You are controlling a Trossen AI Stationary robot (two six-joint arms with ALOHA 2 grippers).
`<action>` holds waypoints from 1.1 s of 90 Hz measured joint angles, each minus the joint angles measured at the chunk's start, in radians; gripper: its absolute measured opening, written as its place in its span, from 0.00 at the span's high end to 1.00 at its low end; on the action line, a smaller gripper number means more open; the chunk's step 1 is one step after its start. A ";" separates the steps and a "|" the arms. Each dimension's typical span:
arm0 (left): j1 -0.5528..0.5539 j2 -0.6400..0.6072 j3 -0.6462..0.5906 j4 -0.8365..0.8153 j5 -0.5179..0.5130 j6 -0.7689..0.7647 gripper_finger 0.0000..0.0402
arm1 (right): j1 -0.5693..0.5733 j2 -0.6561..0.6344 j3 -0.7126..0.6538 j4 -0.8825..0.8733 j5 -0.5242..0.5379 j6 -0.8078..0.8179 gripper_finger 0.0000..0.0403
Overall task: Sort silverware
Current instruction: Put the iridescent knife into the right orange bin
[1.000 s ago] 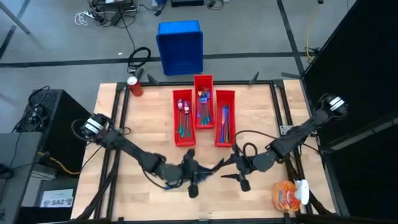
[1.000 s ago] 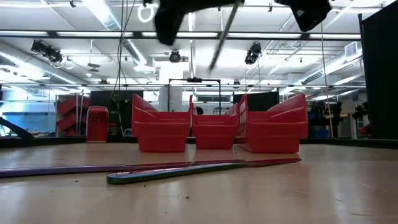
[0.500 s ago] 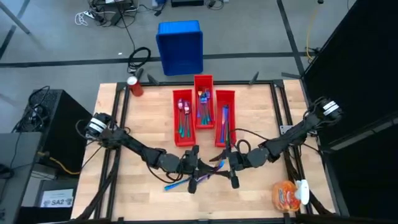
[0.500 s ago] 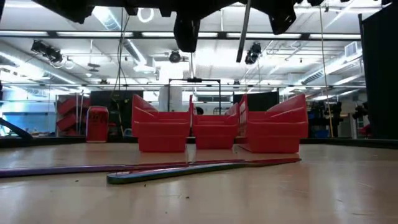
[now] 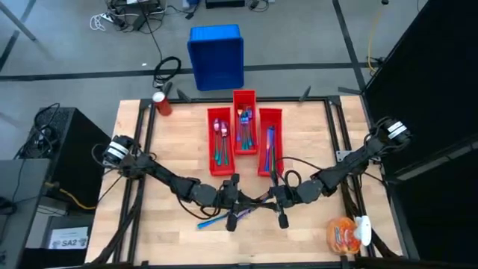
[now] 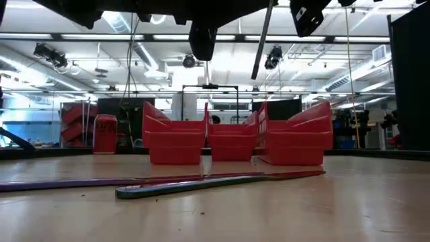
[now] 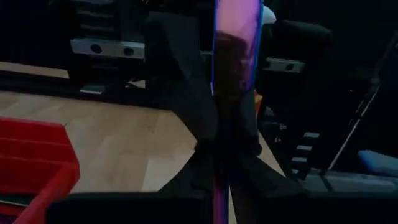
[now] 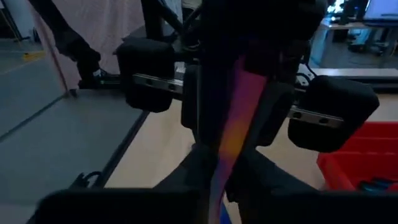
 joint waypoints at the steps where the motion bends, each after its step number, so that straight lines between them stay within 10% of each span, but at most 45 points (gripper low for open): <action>1: 0.000 0.000 0.000 0.000 -0.003 0.000 0.98 | 0.001 0.000 0.000 0.000 0.000 -0.003 0.95; 41: -0.007 -0.039 0.001 -0.112 -0.111 -0.001 0.68 | 0.023 -0.017 0.000 -0.061 0.104 -0.038 0.95; 73: -0.075 -0.150 0.001 -0.309 -0.450 -0.032 0.60 | 0.003 -0.207 -0.001 -0.264 0.415 0.021 0.95; 99: -0.085 -0.149 0.001 -0.412 -0.545 -0.167 0.59 | -0.314 -0.399 -0.001 -0.619 0.194 0.348 0.95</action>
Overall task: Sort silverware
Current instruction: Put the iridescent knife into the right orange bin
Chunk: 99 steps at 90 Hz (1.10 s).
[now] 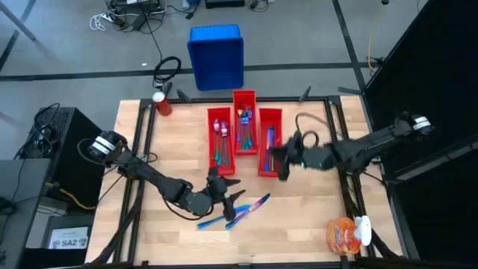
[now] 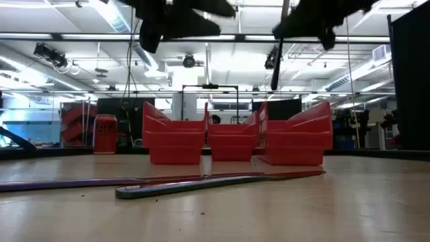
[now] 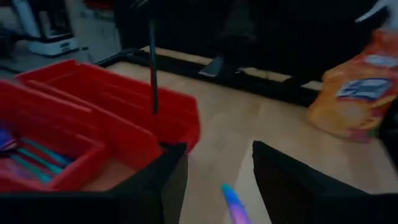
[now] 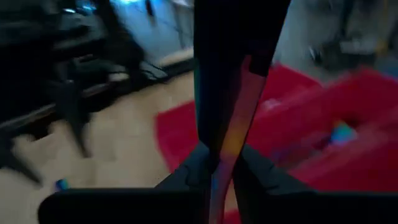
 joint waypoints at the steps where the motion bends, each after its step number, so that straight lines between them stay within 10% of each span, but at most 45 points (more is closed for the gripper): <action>1: 0.000 0.000 0.000 -0.002 -0.004 -0.003 0.59 | -0.017 -0.003 0.000 -0.010 -0.016 0.010 0.95; 47: 0.013 0.000 0.000 -0.027 -0.007 -0.016 0.59 | -0.532 0.168 0.000 -0.232 -0.696 0.173 0.92; 99: 0.013 0.000 0.000 -0.063 0.063 -0.042 0.59 | -0.560 0.051 0.001 -0.103 -0.721 0.044 0.43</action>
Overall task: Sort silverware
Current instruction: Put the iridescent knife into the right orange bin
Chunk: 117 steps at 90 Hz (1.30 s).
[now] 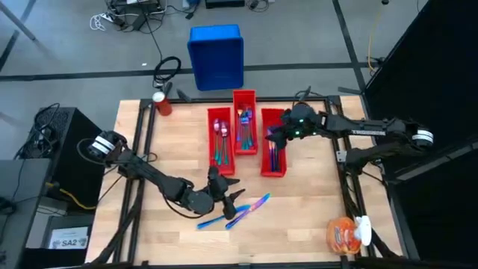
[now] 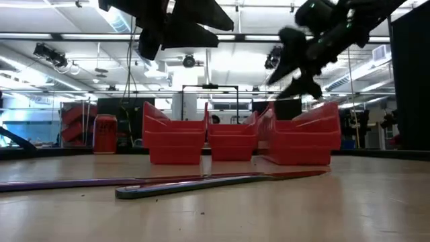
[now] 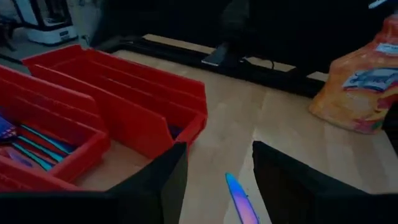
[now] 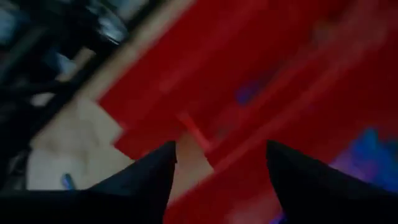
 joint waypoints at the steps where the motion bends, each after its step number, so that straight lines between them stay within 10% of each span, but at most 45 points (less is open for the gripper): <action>1: 0.000 0.000 0.000 -0.002 0.008 0.000 0.59 | 0.003 -0.011 0.000 0.002 0.000 -0.009 0.43; 30: -0.001 0.038 0.108 -0.357 0.262 -0.147 0.59 | 0.244 -0.273 0.000 0.036 0.063 -0.119 0.48; 60: -0.004 0.201 0.353 -0.874 0.497 -0.299 0.59 | 0.570 -0.279 0.000 0.037 0.257 -0.129 0.55; 117: 0.044 0.312 0.379 -0.730 0.496 -0.142 0.59 | 0.712 -0.151 0.000 0.036 0.412 -0.172 0.51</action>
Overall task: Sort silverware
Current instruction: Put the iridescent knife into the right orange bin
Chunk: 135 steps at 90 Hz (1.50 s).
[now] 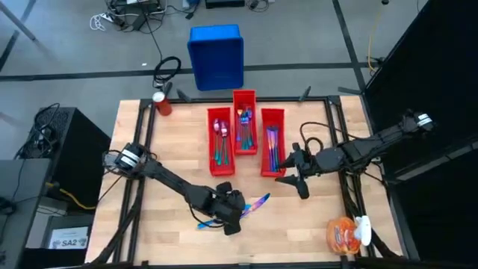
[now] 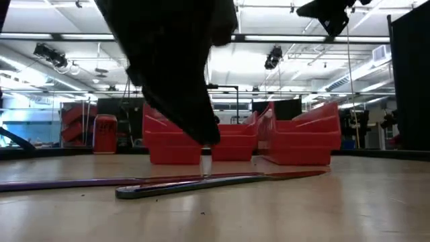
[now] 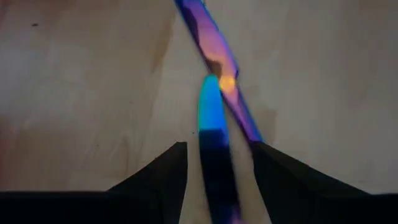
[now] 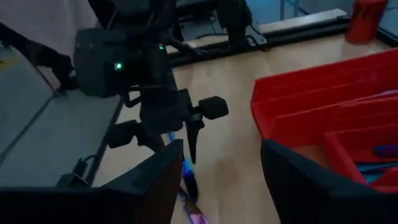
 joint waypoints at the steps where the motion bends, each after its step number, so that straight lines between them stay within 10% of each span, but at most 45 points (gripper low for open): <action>1: 0.000 0.003 0.000 0.003 0.000 0.008 0.59 | 0.000 0.003 0.000 0.002 0.000 0.000 0.51; 135: -0.156 0.087 0.218 -0.444 0.057 -0.251 0.53 | 0.000 0.045 0.000 0.050 -0.001 -0.024 0.49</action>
